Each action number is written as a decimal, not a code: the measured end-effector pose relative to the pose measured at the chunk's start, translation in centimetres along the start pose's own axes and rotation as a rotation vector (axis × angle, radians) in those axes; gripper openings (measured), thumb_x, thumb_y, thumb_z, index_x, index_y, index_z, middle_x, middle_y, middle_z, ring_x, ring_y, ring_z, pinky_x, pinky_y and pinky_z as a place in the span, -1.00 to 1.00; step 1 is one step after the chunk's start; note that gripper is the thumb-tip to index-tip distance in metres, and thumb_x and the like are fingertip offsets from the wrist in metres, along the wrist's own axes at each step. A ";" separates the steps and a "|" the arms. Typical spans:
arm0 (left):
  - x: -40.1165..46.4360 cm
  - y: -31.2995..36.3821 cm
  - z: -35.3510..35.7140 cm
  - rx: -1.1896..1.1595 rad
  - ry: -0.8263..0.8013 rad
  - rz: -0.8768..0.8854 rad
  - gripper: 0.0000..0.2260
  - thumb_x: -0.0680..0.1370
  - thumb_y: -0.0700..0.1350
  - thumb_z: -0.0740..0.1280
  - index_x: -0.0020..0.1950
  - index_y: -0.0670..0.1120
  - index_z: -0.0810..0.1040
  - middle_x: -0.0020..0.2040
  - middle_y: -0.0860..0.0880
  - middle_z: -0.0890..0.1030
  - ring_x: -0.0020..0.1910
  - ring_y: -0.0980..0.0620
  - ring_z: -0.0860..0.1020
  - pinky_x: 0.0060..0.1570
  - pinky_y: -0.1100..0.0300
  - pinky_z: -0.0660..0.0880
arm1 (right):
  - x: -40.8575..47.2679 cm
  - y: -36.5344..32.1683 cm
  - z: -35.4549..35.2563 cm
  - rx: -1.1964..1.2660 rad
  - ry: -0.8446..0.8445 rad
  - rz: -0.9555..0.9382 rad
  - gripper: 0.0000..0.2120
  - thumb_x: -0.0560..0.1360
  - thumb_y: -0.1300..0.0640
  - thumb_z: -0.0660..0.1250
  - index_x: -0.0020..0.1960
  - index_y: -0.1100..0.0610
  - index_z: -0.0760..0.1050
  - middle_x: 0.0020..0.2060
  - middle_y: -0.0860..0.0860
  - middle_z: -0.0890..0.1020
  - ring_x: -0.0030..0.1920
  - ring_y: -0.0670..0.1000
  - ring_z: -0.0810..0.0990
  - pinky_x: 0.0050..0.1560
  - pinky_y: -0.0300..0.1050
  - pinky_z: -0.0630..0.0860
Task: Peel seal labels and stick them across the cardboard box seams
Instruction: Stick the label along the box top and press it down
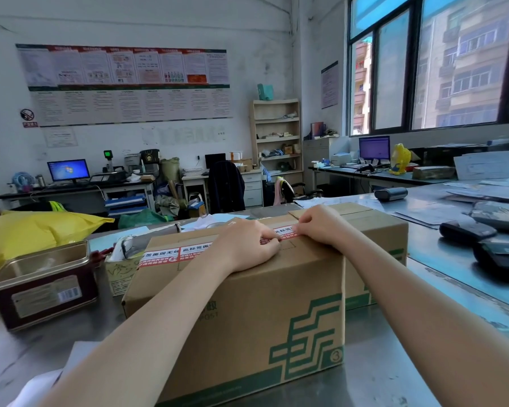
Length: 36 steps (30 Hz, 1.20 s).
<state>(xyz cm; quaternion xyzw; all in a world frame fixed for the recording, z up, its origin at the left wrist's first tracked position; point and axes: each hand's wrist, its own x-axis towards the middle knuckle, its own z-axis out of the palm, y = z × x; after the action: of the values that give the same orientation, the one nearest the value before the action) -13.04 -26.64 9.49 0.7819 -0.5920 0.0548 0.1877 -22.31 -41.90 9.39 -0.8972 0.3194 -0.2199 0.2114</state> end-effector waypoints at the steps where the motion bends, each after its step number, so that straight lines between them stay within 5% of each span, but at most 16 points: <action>1: 0.0 0.0 0.0 0.002 0.003 0.000 -0.71 0.56 -0.03 0.18 0.22 0.07 0.58 0.27 0.08 0.55 0.21 0.08 0.47 0.18 0.07 0.44 | 0.0 -0.3 0.1 -0.069 -0.033 -0.004 -0.62 0.53 0.03 0.24 -0.39 0.21 0.37 -0.41 0.05 0.38 -0.38 -0.02 0.35 -0.42 -0.22 0.27; 4: -0.1 0.0 0.0 0.011 -0.002 0.003 -0.70 0.56 -0.03 0.18 0.23 0.08 0.58 0.28 0.09 0.55 0.22 0.09 0.47 0.17 0.08 0.45 | -0.1 -0.5 0.2 -0.150 -0.076 0.029 -0.55 0.56 -0.06 0.17 -0.41 0.12 0.15 -0.43 0.00 0.24 -0.43 -0.06 0.21 -0.46 -0.21 0.14; 6: -0.2 0.1 -0.1 0.013 -0.014 -0.001 -0.70 0.56 -0.02 0.17 0.24 0.09 0.56 0.30 0.10 0.53 0.23 0.08 0.46 0.17 0.09 0.45 | -0.2 -0.3 0.3 -0.139 -0.083 0.039 -0.61 0.58 -0.05 0.14 -0.32 0.17 0.26 -0.41 -0.01 0.26 -0.42 -0.08 0.23 -0.45 -0.22 0.16; 9: -0.3 0.2 -0.2 0.062 -0.043 0.005 -0.68 0.58 0.06 0.15 0.30 0.10 0.51 0.34 0.10 0.49 0.28 0.06 0.43 0.20 0.09 0.42 | -0.5 -0.1 0.3 -0.119 -0.100 0.059 -0.63 0.59 -0.03 0.10 0.08 0.27 0.45 -0.35 0.01 0.36 -0.37 -0.06 0.32 -0.41 -0.20 0.23; 14: -2.2 0.7 -0.3 0.179 -0.233 0.044 -0.33 0.49 0.38 0.02 0.51 0.05 0.15 0.52 0.10 0.18 0.47 0.09 0.18 0.43 0.06 0.16 | -0.9 -0.1 0.1 -0.112 -0.091 0.124 -0.66 0.62 0.14 0.04 0.20 0.36 0.41 0.06 0.22 0.54 -0.08 0.12 0.45 -0.11 -0.13 0.34; 16: -3.5 0.7 -0.2 0.328 -0.247 0.059 -0.19 0.43 0.44 0.05 0.55 0.04 0.00 0.55 0.12 0.04 0.51 0.12 0.07 0.44 0.09 0.08 | -0.8 0.1 0.3 -0.136 -0.059 0.124 -0.72 0.59 0.25 0.03 0.13 0.33 0.45 -0.17 0.16 0.50 -0.12 0.11 0.38 -0.15 -0.12 0.33; 19: -4.5 0.4 -0.2 0.397 -0.164 0.037 -0.17 0.40 0.44 0.14 0.54 0.04 0.02 0.55 0.12 0.08 0.49 0.10 0.13 0.39 0.11 0.19 | -0.6 0.0 0.6 -0.141 -0.033 0.065 -0.78 0.56 0.20 0.08 -0.24 0.17 0.36 -0.37 0.02 0.32 -0.25 0.07 0.38 -0.39 -0.17 0.26; 26: -3.7 -1.2 -0.2 0.444 -0.074 0.026 -0.21 0.36 0.49 0.12 0.49 0.11 0.15 0.48 0.13 0.28 0.39 0.06 0.32 0.22 0.05 0.40 | 0.3 -0.5 0.9 -0.093 -0.147 -0.115 -0.67 0.57 0.03 0.15 0.03 0.25 0.55 -0.08 0.11 0.57 -0.06 0.08 0.52 -0.11 -0.09 0.39; 29: -3.1 -2.7 -0.3 0.474 -0.050 0.022 -0.21 0.35 0.51 0.10 0.48 0.15 0.16 0.45 0.14 0.33 0.35 0.05 0.36 0.17 0.08 0.41 | 1.8 -0.9 1.9 -0.111 -0.130 -0.085 -0.69 0.58 0.06 0.12 0.01 0.25 0.53 -0.09 0.12 0.56 -0.10 0.07 0.51 -0.19 -0.13 0.38; 33: -1.9 -4.6 -0.4 0.479 -0.046 -0.011 -0.22 0.34 0.52 0.09 0.48 0.18 0.15 0.42 0.14 0.37 0.33 0.05 0.39 0.14 0.09 0.42 | 2.8 -0.4 3.2 0.049 0.118 -0.004 -0.68 0.57 0.14 0.09 -0.34 0.16 0.37 -0.37 0.04 0.45 -0.36 0.00 0.40 -0.42 -0.16 0.26; 36: -0.8 -5.4 -0.3 0.489 -0.037 -0.030 -0.22 0.36 0.50 0.10 0.49 0.17 0.14 0.43 0.14 0.36 0.34 0.06 0.38 0.12 0.12 0.42 | 2.2 1.7 3.4 0.108 0.293 -0.044 -0.64 0.56 0.14 0.06 -0.40 0.12 0.32 -0.42 0.03 0.45 -0.31 0.10 0.46 -0.35 -0.10 0.36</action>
<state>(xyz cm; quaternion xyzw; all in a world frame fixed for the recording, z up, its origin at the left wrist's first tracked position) -8.11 -24.61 8.29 0.8135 -0.5530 0.1791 -0.0171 -19.82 -43.75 6.34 -0.8496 0.3148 -0.3700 0.2053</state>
